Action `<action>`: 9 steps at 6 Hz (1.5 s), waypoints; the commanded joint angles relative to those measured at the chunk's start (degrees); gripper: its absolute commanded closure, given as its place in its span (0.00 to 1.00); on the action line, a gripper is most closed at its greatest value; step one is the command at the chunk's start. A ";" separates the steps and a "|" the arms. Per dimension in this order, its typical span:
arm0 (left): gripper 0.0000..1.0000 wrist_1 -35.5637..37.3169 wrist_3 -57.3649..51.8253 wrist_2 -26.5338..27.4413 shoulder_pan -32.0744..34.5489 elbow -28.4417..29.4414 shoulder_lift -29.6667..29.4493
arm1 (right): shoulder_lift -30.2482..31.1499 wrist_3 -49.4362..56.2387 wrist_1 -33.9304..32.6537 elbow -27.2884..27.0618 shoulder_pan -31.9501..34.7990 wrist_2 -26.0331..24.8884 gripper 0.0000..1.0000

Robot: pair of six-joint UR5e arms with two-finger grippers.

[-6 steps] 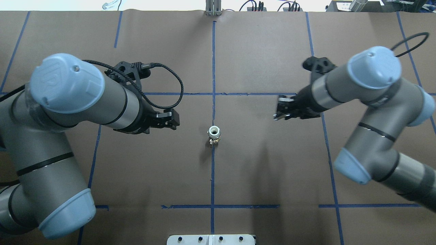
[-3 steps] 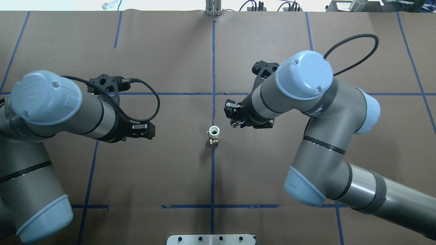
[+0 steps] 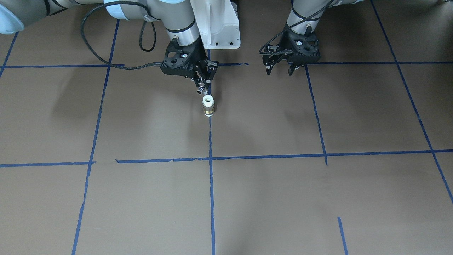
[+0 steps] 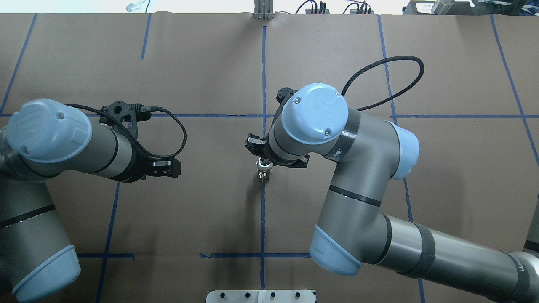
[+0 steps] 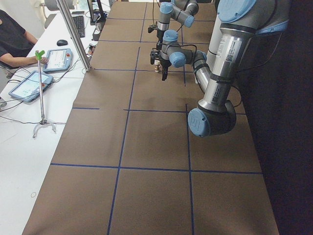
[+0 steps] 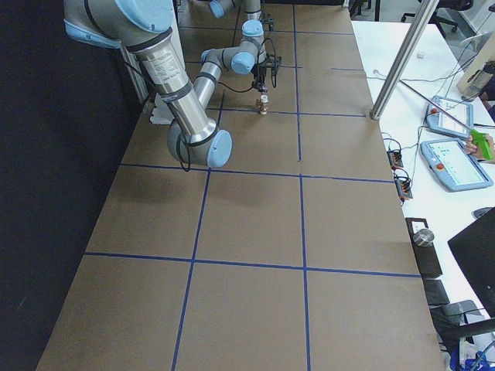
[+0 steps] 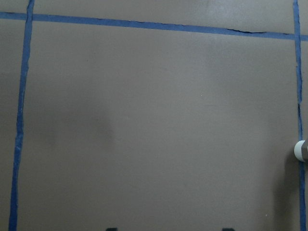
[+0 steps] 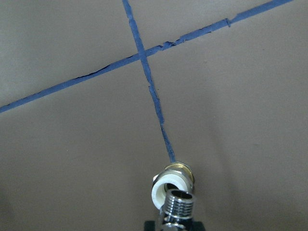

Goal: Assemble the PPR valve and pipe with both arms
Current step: 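Lower the chrome tee onto the valve top with the right gripper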

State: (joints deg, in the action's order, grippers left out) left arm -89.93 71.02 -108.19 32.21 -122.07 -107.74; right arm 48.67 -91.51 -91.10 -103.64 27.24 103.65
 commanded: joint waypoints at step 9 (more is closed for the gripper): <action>0.22 0.02 0.08 0.00 -0.04 -0.36 0.07 | -2.62 0.54 -1.27 5.02 -0.44 -0.73 1.00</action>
State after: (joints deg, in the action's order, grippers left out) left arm -89.98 71.10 -108.17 32.16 -122.29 -107.67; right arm 46.05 -91.03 -92.40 -98.83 26.81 102.86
